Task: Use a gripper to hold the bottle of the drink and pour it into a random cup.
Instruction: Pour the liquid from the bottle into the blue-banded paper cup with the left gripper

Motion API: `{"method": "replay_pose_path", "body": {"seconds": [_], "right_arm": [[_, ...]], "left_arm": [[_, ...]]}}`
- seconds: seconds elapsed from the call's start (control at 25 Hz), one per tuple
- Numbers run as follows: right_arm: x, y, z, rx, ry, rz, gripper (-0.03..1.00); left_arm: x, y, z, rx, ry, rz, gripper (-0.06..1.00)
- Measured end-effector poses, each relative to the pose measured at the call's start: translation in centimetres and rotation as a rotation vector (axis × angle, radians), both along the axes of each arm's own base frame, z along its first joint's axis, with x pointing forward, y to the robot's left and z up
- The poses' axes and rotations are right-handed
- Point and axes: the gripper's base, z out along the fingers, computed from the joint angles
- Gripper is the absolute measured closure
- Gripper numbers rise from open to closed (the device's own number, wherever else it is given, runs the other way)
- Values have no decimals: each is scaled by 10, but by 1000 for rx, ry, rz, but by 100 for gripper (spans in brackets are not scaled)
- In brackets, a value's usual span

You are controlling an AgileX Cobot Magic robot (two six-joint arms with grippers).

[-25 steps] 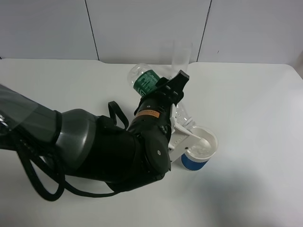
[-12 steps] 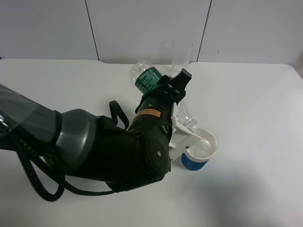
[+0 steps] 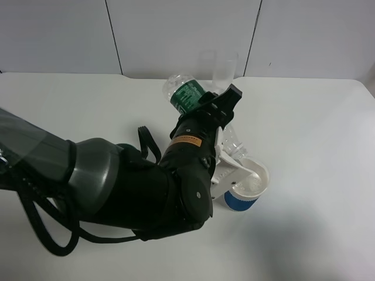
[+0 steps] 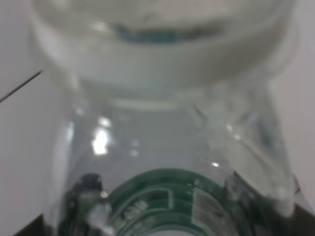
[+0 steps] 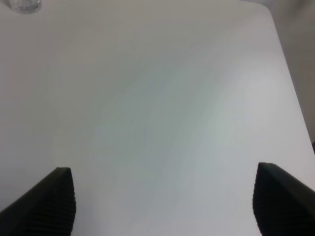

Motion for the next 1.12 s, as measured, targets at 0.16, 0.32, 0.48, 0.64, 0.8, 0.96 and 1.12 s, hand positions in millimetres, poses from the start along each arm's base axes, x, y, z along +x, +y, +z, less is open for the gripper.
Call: {"method": "replay_pose_path", "body": {"seconds": [0.16,0.32,0.48,0.64,0.8,0.96,1.12], "right_arm": [[0,0,0,0,0,0,23],[0,0,0,0,0,0,23],[0,0,0,0,0,0,23],[0,0,0,0,0,0,23],[0,0,0,0,0,0,23],[0,0,0,0,0,0,23],[0,0,0,0,0,0,23]], "left_arm": [[0,-1,1,3,-11,-11,40],[0,-1,1,4,-15,-14,40],[-1,-2,2,5,-19,-21,40],[-3,-3,2,5,-21,-27,40],[-3,-3,2,5,-24,-28,40],[-3,-4,4,9,-43,-39,40],[-3,-6,6,14,-68,-61,40]]}}
